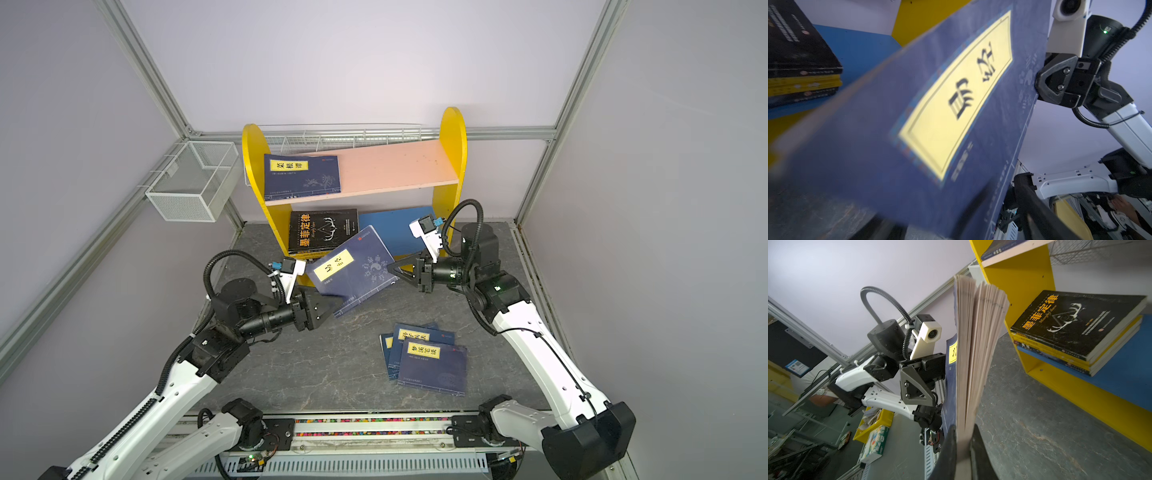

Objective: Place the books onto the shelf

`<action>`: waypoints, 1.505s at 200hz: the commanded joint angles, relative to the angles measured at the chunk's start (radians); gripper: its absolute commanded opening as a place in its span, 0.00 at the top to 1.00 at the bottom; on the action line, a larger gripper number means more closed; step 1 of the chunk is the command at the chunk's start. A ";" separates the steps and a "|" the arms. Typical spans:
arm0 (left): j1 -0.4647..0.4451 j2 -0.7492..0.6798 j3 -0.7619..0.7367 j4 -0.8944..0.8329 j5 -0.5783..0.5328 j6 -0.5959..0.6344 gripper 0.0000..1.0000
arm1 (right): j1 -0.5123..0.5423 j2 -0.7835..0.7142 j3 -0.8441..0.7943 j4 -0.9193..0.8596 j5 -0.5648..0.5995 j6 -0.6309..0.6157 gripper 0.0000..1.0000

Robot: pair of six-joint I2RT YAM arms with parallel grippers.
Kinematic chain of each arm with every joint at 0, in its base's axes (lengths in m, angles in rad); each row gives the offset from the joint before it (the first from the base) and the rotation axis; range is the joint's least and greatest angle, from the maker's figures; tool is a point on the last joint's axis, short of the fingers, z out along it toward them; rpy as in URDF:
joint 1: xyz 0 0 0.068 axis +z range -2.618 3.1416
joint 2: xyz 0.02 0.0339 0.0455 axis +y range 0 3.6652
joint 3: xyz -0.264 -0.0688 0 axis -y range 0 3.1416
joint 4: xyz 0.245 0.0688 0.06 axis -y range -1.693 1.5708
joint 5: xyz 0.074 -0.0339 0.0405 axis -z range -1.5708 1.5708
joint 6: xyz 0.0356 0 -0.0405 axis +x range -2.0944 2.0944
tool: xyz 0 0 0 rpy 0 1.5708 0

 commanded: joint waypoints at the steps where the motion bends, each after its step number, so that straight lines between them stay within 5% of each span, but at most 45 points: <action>1: 0.033 -0.044 -0.065 0.112 -0.060 -0.098 0.15 | -0.007 -0.014 0.072 0.184 0.103 0.105 0.94; 42: 0.040 -0.103 -0.158 0.015 -0.407 -0.180 0.16 | -0.004 0.076 0.243 0.335 0.243 0.260 0.94; 65: 0.039 -0.089 -0.197 -0.012 -0.485 -0.226 0.16 | 0.015 0.188 0.357 0.409 0.341 0.355 0.94; 147: 0.039 -0.034 -0.211 -0.027 -0.464 -0.219 0.16 | 0.166 0.614 0.797 0.449 0.477 0.349 0.94; 210: 0.040 -0.044 -0.224 -0.041 -0.454 -0.223 0.16 | 0.218 0.736 0.929 0.356 0.564 0.300 0.94; 301: 0.039 -0.051 -0.238 -0.068 -0.459 -0.221 0.15 | 0.247 0.851 1.070 0.180 0.538 0.324 0.94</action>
